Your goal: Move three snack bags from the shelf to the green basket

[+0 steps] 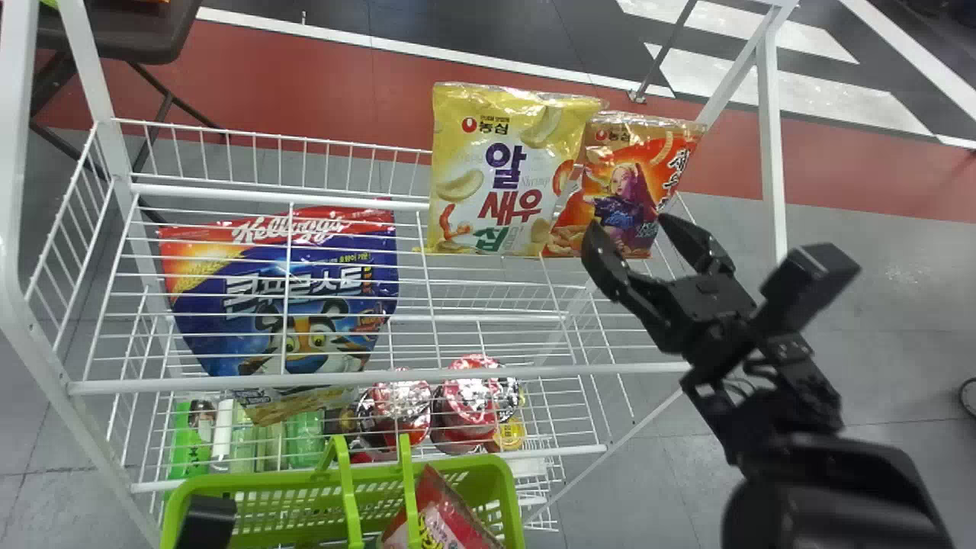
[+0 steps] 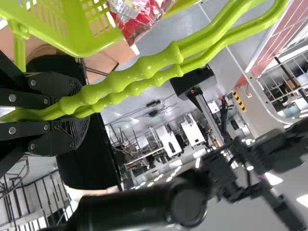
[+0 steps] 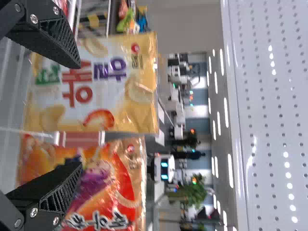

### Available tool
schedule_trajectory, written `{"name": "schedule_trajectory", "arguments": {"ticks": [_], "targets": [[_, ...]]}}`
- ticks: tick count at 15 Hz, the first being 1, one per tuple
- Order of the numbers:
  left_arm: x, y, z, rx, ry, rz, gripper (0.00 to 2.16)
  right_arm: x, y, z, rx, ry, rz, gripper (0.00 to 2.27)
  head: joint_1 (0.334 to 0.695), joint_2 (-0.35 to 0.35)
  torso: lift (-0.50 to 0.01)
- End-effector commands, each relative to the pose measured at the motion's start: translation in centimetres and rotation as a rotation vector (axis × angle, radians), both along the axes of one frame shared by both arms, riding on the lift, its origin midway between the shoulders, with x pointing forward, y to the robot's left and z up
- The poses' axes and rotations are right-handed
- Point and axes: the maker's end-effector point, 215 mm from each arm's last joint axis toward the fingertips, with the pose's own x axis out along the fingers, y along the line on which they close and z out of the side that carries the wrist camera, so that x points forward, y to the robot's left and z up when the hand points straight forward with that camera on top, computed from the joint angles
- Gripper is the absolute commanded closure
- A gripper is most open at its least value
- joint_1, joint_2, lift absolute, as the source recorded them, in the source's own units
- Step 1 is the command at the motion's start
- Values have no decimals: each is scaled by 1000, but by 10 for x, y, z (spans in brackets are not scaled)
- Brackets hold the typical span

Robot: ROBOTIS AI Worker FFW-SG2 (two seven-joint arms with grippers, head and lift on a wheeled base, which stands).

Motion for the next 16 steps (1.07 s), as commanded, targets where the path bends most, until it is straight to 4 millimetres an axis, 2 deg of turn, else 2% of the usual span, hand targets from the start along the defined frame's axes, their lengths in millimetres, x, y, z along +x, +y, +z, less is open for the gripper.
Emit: {"name": "schedule_trajectory", "arguments": {"ticks": [1,3,7,8,9,10,11,12,16], "targets": [[2,3,-3,1,8,7,1639,38,-20,-11,-23,-2,-56,110,695,-350,-47],[4,3,-5,-2,3,12,1639,52,-39,-17,-43,-13,-119,110,695,-350,-47],[8,6,-4,-1,-2,16,1639,72,-72,-51,-67,51,-199,130,695,-350,-47],[9,6,-3,-2,-4,14,1639,76,-75,-57,-76,66,-190,221,695,-350,-47],[10,5,-3,-3,-6,13,1639,77,-77,-58,-72,76,-176,613,695,-350,-47],[10,5,-2,-6,-5,13,1639,74,-68,-68,-31,114,-130,1676,695,-350,-47],[11,5,-2,-3,-10,15,1639,69,-65,-75,-5,150,-112,2246,695,-350,-47],[10,6,-2,-4,-6,14,1639,64,-61,-59,-9,115,-103,2243,695,-350,-47],[11,6,-3,-2,-9,11,1639,45,-67,-46,-24,90,-152,2246,695,-350,-47]]}}
